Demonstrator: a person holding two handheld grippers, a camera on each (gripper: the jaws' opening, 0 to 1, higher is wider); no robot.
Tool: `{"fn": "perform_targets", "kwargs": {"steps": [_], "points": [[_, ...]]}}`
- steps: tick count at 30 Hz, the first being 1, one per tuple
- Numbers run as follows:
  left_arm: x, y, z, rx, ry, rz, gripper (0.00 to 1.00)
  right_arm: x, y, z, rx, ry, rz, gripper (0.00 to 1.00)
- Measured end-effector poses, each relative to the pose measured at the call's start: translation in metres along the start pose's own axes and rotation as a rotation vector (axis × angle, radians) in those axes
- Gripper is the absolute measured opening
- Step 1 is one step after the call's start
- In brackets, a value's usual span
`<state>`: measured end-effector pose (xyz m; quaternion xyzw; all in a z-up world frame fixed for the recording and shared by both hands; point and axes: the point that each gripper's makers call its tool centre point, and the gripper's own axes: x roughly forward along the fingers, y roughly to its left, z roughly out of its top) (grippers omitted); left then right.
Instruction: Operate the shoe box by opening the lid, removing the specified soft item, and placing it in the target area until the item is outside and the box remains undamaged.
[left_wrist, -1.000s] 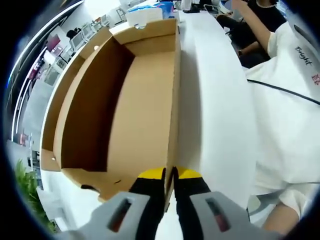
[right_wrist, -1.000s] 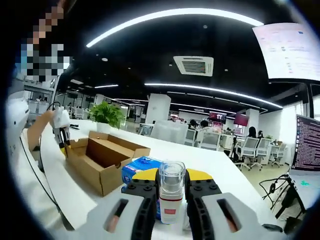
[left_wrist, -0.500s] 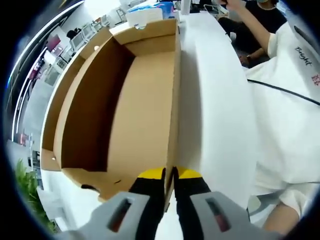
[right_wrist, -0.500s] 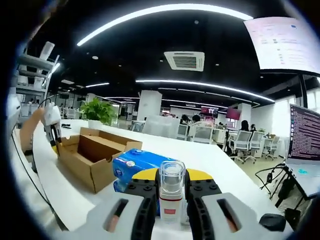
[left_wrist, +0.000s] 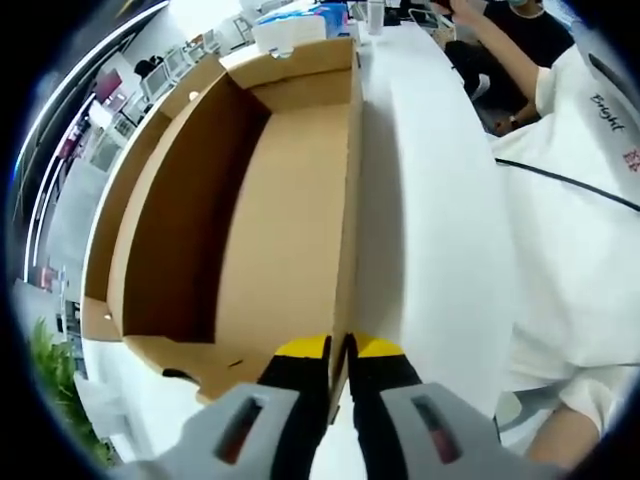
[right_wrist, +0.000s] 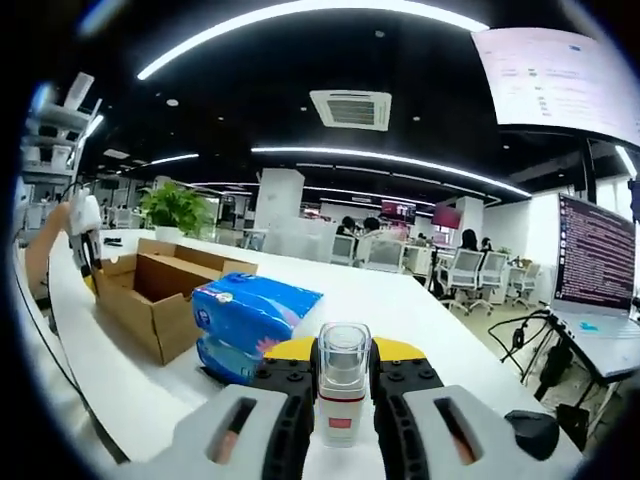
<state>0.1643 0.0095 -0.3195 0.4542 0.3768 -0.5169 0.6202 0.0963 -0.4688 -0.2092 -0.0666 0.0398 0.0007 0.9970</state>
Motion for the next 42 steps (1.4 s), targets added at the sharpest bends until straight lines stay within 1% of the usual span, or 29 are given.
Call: {"fn": "perform_targets", "kwargs": {"steps": [1,4,9,13,17,30,38,40,42], "points": [[0.0,0.0,0.0,0.0,0.0,0.0,0.07,0.0,-0.002,-0.004,0.015,0.003,-0.001,0.18],[0.001,0.0,0.0,-0.001,0.0,0.001,0.07,-0.001,-0.002,-0.008,0.033,0.009,0.011,0.18],[0.001,0.0,0.0,-0.002,0.002,0.002,0.07,-0.002,-0.005,-0.011,0.021,0.023,0.001,0.18],[0.002,0.0,0.0,-0.003,0.003,0.001,0.07,-0.002,-0.001,-0.013,0.044,0.022,0.029,0.18],[0.002,0.0,0.0,-0.003,0.003,0.001,0.07,-0.001,0.0,-0.014,0.033,0.03,0.029,0.19],[0.002,-0.002,0.0,-0.002,0.002,0.004,0.07,0.002,0.001,-0.023,0.046,0.055,0.041,0.19],[0.002,-0.002,0.0,-0.004,0.005,-0.001,0.07,0.005,0.001,-0.023,0.039,0.051,0.05,0.19],[0.002,-0.002,0.0,-0.005,0.004,-0.002,0.07,0.007,-0.001,-0.024,0.023,0.055,0.035,0.19],[0.002,-0.001,0.0,-0.004,0.004,-0.003,0.07,0.007,0.0,-0.024,0.026,0.053,0.037,0.19]]}}
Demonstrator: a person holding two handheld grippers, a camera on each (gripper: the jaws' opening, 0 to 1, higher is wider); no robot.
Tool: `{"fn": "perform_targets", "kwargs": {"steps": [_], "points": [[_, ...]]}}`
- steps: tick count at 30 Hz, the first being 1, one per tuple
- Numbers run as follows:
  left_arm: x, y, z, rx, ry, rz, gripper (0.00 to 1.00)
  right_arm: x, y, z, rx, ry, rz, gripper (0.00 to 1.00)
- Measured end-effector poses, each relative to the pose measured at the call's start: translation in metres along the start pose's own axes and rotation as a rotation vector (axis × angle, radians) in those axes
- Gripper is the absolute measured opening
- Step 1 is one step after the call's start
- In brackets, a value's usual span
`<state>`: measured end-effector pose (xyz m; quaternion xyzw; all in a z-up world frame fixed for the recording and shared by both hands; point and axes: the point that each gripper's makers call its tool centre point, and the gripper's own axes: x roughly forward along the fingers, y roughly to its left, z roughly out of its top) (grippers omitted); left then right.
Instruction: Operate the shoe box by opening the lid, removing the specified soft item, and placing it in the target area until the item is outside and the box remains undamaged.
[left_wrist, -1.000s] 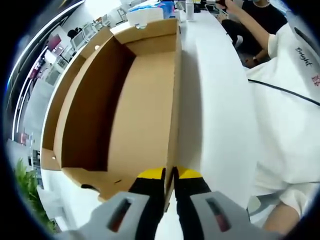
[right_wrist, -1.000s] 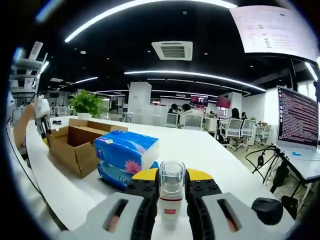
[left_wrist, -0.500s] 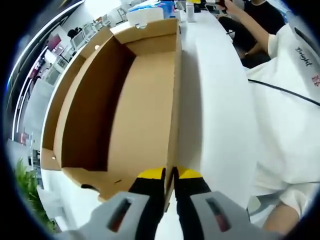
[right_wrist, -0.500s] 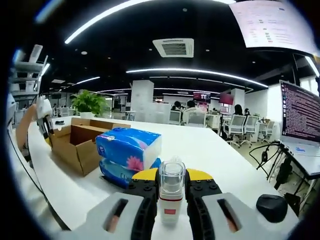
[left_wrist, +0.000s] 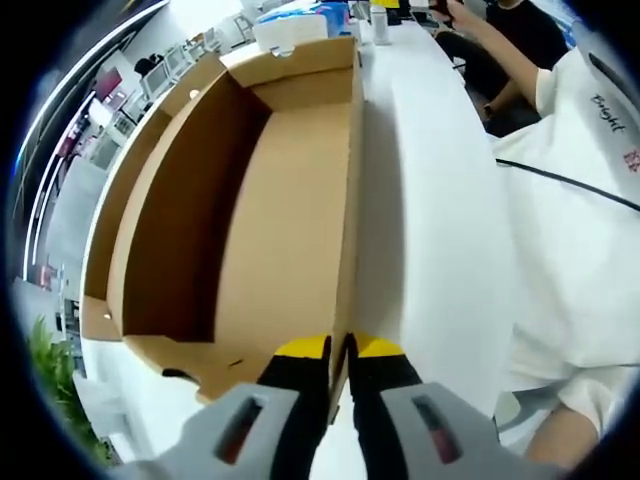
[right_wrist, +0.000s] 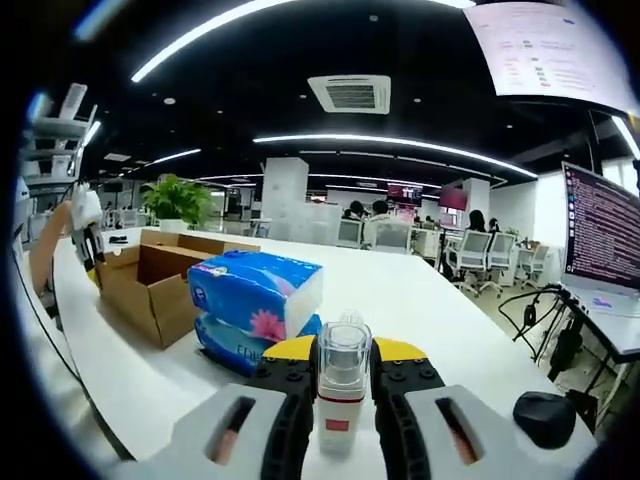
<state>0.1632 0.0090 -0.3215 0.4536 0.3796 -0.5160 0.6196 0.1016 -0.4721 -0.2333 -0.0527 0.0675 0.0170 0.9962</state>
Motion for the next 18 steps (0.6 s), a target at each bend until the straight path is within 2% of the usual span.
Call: {"fn": "perform_targets", "kwargs": {"steps": [9,13,18], "points": [[0.0,0.0,0.0,-0.001,0.001,-0.002,0.07,0.0,-0.003,-0.002,0.009,0.01,-0.014,0.22],[0.0,0.0,0.0,-0.001,0.001,-0.003,0.07,-0.001,-0.01,0.001,0.024,-0.009,-0.041,0.39],[-0.001,0.0,0.0,0.004,-0.003,-0.008,0.06,-0.004,-0.014,0.011,0.032,-0.046,-0.074,0.48]]}}
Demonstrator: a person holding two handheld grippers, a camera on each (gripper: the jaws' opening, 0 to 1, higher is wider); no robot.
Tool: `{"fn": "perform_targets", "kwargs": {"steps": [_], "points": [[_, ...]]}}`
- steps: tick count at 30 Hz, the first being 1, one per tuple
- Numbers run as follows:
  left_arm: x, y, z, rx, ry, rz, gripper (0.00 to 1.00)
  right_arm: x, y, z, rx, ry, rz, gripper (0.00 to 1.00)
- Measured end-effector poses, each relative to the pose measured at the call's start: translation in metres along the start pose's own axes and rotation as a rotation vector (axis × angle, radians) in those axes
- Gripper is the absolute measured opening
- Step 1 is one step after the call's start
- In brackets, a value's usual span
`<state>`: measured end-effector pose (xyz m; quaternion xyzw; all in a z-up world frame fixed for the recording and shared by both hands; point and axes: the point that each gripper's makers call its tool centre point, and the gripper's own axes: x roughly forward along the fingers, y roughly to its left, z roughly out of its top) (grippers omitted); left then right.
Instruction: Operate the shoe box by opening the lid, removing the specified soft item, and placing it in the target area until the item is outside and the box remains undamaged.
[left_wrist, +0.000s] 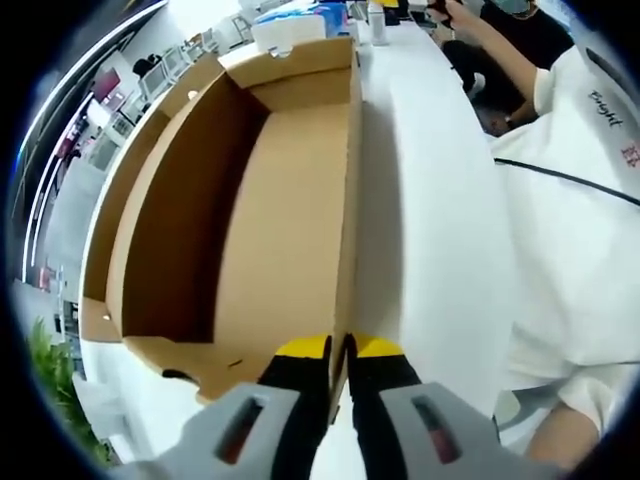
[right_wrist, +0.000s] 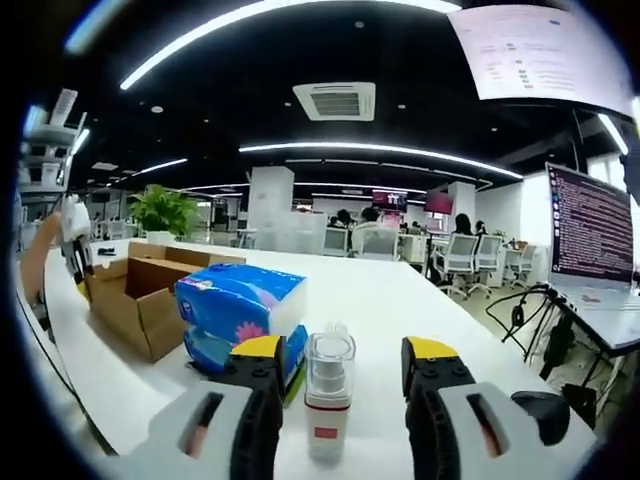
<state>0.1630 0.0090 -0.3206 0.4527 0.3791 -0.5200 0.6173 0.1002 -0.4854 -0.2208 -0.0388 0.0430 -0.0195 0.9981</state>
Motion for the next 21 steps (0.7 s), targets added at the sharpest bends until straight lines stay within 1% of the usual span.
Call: {"fn": "perform_targets", "kwargs": {"steps": [2,4,7,8,9,11,12,13,15,17,19,20,21], "points": [[0.0,0.0,0.0,0.002,-0.005,0.0,0.06,0.0,-0.002,0.006,-0.005,-0.031,-0.02,0.52],[0.0,0.0,0.0,0.004,-0.006,0.001,0.06,-0.001,-0.003,0.01,-0.003,-0.045,-0.037,0.56],[0.0,0.001,0.0,0.005,-0.006,0.0,0.06,-0.005,-0.003,0.021,-0.018,-0.079,-0.064,0.58],[0.0,0.001,0.0,0.009,-0.005,0.0,0.06,-0.007,-0.005,0.027,-0.031,-0.098,-0.082,0.58],[0.0,0.001,0.0,0.014,-0.005,0.0,0.06,-0.01,-0.008,0.034,-0.058,-0.125,-0.115,0.58],[0.0,0.0,0.0,0.034,-0.009,-0.001,0.06,-0.015,-0.015,0.041,-0.082,-0.14,-0.165,0.57],[0.0,0.0,0.0,0.03,-0.01,0.0,0.06,-0.018,-0.019,0.046,-0.098,-0.159,-0.194,0.56],[0.0,0.001,0.0,0.026,-0.011,0.0,0.06,-0.02,-0.019,0.05,-0.085,-0.175,-0.196,0.55],[-0.001,0.0,0.001,0.03,-0.011,0.0,0.06,-0.022,-0.019,0.053,-0.065,-0.186,-0.192,0.55],[-0.001,0.0,0.001,0.026,-0.012,-0.001,0.06,-0.025,-0.014,0.067,-0.036,-0.24,-0.173,0.53],[-0.001,0.0,0.001,0.024,-0.01,0.001,0.06,-0.023,-0.011,0.069,-0.04,-0.237,-0.168,0.52],[-0.001,0.0,0.001,0.025,-0.009,0.003,0.06,-0.019,-0.012,0.067,-0.05,-0.209,-0.181,0.5],[0.0,0.0,0.001,0.025,-0.009,0.005,0.06,-0.017,-0.011,0.067,-0.06,-0.207,-0.185,0.47]]}}
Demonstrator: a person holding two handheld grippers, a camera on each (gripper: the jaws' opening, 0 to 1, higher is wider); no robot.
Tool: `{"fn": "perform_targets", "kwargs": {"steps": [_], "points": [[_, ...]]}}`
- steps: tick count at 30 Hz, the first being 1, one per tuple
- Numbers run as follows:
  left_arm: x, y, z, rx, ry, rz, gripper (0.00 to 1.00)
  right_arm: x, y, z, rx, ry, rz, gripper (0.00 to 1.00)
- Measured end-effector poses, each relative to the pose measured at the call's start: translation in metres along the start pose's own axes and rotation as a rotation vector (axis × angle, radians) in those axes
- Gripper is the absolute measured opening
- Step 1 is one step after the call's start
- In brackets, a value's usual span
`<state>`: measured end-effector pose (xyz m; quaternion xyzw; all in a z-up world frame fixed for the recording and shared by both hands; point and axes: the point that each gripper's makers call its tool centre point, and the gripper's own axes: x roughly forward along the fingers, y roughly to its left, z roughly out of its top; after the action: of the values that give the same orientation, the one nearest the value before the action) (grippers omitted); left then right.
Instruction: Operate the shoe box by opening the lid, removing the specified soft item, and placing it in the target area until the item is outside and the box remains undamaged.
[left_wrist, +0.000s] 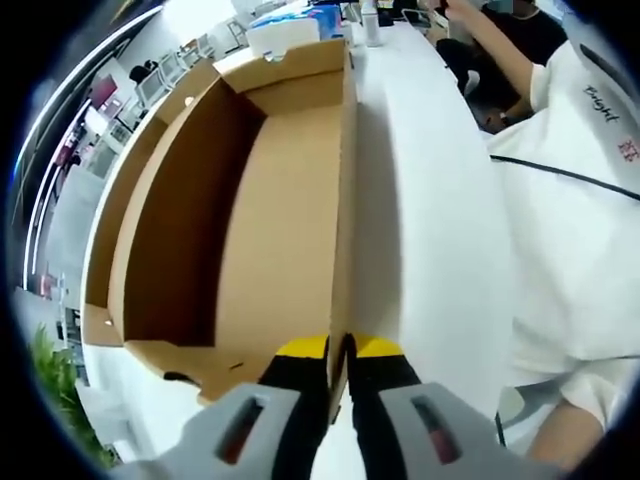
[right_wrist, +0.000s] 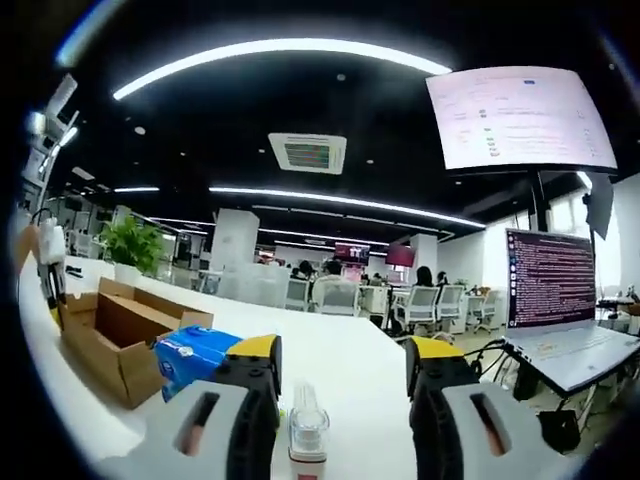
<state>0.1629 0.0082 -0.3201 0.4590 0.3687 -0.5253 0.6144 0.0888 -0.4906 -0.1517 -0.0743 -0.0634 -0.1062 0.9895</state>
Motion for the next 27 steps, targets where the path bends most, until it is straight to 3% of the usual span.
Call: {"fn": "perform_targets", "kwargs": {"steps": [6,11,15,19,27], "points": [[0.001,0.0,0.0,-0.008,0.007,0.0,0.06,0.008,0.009,0.02,-0.022,-0.02,-0.016,0.4],[0.0,-0.001,0.0,-0.003,-0.01,0.001,0.06,0.017,0.03,0.028,0.135,-0.055,0.095,0.51],[0.0,-0.001,0.0,-0.002,-0.002,-0.002,0.06,0.02,0.03,0.029,0.11,-0.051,0.088,0.5],[0.001,-0.001,0.0,0.0,0.002,-0.006,0.05,0.022,0.04,0.034,0.087,-0.04,0.119,0.41],[0.0,-0.001,-0.001,-0.002,0.005,-0.007,0.05,0.038,0.075,0.064,0.026,-0.08,0.214,0.4]]}}
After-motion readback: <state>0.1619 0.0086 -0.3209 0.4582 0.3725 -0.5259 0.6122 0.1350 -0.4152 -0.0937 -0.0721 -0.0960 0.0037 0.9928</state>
